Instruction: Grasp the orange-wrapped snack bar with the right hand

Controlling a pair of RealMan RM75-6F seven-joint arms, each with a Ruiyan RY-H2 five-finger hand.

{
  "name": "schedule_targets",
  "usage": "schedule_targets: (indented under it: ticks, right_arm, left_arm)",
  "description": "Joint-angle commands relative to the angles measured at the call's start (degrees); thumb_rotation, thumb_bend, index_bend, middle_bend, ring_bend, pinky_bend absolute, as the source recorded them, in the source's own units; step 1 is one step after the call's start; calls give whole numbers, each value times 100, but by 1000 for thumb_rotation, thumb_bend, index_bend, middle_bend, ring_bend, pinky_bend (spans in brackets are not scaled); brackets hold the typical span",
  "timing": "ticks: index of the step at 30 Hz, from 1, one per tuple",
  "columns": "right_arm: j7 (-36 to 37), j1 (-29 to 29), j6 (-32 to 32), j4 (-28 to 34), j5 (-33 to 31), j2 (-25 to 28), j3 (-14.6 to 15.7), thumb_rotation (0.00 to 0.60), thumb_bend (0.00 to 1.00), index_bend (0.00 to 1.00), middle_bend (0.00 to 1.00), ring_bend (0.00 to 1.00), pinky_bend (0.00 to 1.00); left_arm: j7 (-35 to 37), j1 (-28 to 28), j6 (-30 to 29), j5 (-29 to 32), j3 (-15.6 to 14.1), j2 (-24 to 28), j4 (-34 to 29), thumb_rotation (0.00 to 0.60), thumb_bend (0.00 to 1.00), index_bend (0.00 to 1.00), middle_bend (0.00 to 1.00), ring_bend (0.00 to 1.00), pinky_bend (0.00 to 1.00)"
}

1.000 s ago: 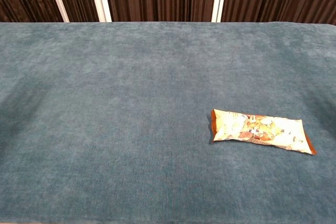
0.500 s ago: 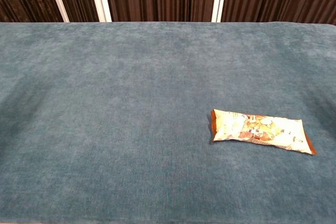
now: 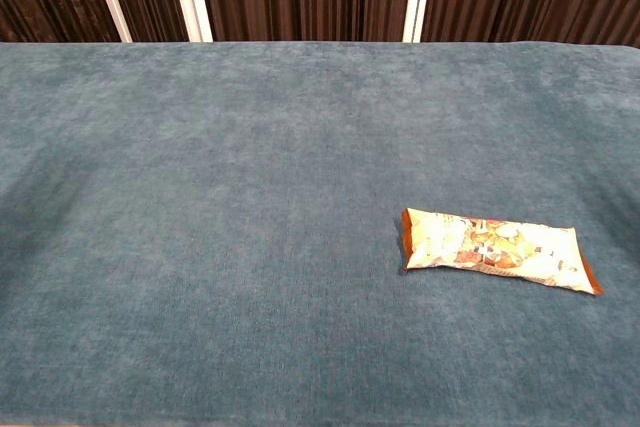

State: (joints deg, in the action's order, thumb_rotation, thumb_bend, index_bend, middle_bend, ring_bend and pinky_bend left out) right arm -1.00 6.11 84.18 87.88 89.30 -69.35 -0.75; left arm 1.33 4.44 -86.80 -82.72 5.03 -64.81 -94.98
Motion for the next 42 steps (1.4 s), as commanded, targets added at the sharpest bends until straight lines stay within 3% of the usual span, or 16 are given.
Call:
schedule_targets:
  ticks: [1,8,13,17,24,31,36,42]
  right_arm:
    - [510,276,-613,299,29,322,126,600,0,0,10,4,160]
    - [336,987,-1734,959,-144,640,-37,600,0,0,55,45,159]
    - [-339,1368,-2465,1389,-634,461,-126,600,0,1,84,55,159]
    - [-733,1628,-2882,1528,-1183,137,-253,600,0,44,151,120,160]
    - [-1586,1867,-2938,1389,-2087,-631,-395,600,0,102,174,147,160]
    - [-2072,2029,-2841,1066,-2576,-1315,-436,600,10,154,224,187,160]
    - [-2233,2111,-2765,885,-2739,-1629,-451,600,106,239,343,302,175]
    - [-2122,2055,-2464,712,-2649,-1902,-480,600,251,375,498,483,287]
  left_arm:
    - [-14,3,1,1,2,-2,-9,600,526,38,0,4,0]
    - [-84,30,70,23,-10,-7,-51,600,526,40,0,4,0]
    - [-45,21,98,90,1,25,-68,600,526,40,0,4,0]
    - [-4,19,147,155,5,60,-111,600,526,40,0,4,0]
    - [-48,39,209,209,13,93,-166,600,526,40,0,4,0]
    - [-83,44,234,248,16,107,-207,600,526,40,0,4,0]
    - [-86,50,253,268,20,118,-225,600,526,41,0,4,0]
    - [-61,61,299,290,15,132,-252,600,526,45,0,4,0]
